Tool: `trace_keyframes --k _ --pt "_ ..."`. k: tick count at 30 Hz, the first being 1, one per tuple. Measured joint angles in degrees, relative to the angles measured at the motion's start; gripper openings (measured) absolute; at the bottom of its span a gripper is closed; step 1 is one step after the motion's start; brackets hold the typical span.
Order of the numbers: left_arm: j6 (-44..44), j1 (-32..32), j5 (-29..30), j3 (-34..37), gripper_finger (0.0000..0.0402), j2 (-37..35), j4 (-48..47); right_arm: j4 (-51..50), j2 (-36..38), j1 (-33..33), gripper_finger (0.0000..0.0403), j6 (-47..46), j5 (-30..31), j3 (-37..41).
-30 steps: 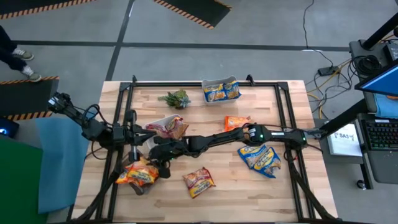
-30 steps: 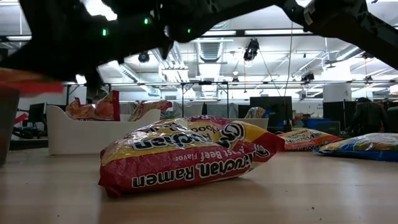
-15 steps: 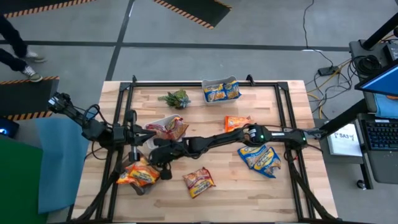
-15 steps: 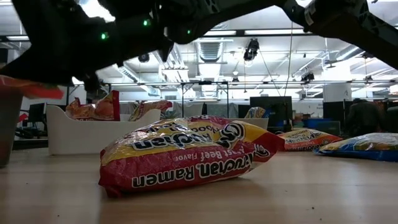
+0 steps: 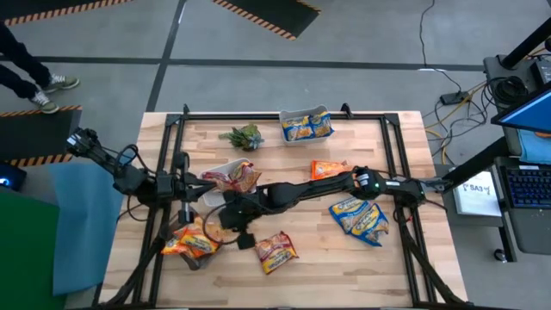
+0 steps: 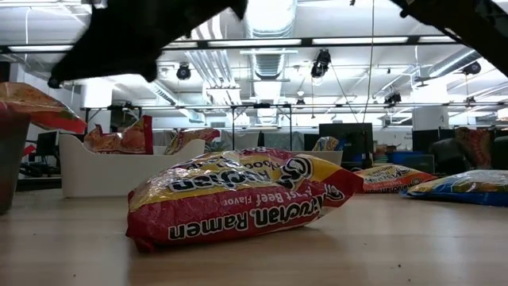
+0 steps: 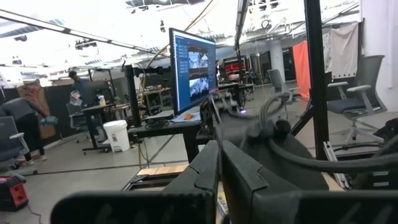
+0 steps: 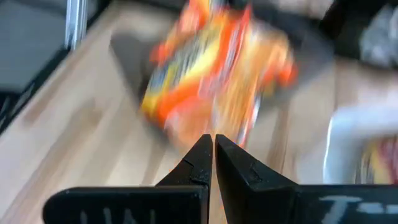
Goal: Sort Maruchan noodles
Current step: Put the red noodle pack into the white bin
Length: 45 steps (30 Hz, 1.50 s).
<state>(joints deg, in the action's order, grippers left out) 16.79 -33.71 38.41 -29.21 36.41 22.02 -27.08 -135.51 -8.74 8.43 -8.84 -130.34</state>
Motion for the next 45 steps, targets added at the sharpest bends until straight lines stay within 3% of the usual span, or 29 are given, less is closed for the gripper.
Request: trace_keyframes --k 5,13,18,29,33,45 --pt "-0.97 0.0 0.0 0.0 0.0 0.21 -0.15 -17.03 3.0 -0.78 0.0009 -1.85 0.14 0.1" --pt "-0.99 0.0 0.0 -0.02 0.0 0.25 -0.15 -34.29 6.07 -5.05 0.0009 -3.85 -0.15 0.42" --pt "-1.28 0.0 0.0 -0.04 0.0 0.32 -0.15 -34.18 5.32 -7.36 0.0009 -6.44 -1.89 4.59" --pt "-1.3 0.0 0.0 -0.11 0.0 1.37 -0.13 -30.92 5.32 -5.1 0.0009 -17.59 -22.46 15.75" --pt "-0.95 0.0 0.01 -0.11 0.0 1.36 0.04 -30.81 5.41 -3.78 0.0009 -17.26 -21.95 17.0" --pt "-0.84 0.0 0.02 -0.13 0.0 1.37 0.33 -31.14 5.67 -0.11 0.0009 -18.25 -12.15 17.49"
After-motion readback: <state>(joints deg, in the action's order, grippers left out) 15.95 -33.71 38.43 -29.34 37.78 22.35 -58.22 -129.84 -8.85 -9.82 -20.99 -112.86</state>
